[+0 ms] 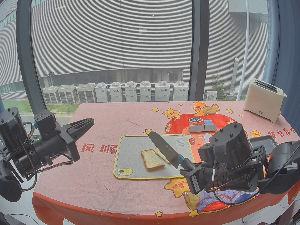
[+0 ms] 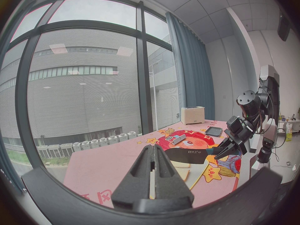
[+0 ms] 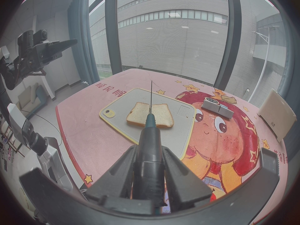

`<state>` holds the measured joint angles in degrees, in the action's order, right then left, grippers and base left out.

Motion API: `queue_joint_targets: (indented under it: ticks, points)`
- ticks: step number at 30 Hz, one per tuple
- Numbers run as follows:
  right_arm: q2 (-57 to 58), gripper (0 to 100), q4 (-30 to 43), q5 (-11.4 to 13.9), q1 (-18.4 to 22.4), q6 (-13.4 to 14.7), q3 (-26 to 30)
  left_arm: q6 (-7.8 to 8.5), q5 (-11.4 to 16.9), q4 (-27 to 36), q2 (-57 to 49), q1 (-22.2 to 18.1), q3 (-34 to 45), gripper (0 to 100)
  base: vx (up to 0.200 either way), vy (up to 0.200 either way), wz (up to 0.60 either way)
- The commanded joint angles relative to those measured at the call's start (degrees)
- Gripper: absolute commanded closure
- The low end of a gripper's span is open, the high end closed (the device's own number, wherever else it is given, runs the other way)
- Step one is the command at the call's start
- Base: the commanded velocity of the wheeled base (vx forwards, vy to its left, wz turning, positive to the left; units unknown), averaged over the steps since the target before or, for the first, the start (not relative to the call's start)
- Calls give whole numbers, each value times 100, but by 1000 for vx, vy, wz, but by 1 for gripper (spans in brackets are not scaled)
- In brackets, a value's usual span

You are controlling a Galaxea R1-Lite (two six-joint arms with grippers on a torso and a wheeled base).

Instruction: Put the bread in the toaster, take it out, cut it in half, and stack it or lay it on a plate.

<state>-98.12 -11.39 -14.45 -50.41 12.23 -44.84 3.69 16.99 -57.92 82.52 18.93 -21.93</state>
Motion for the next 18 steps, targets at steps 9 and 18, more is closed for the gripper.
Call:
queue_joint_targets:
  ticks: [9,18]
  points:
    - [100,100,-4,3,75,-1,1,132,-302,61,-667,-12,268,100,0,0,0]
    - [258,100,-4,12,75,-1,19,149,-680,52,-948,-30,593,100,0,0,0]
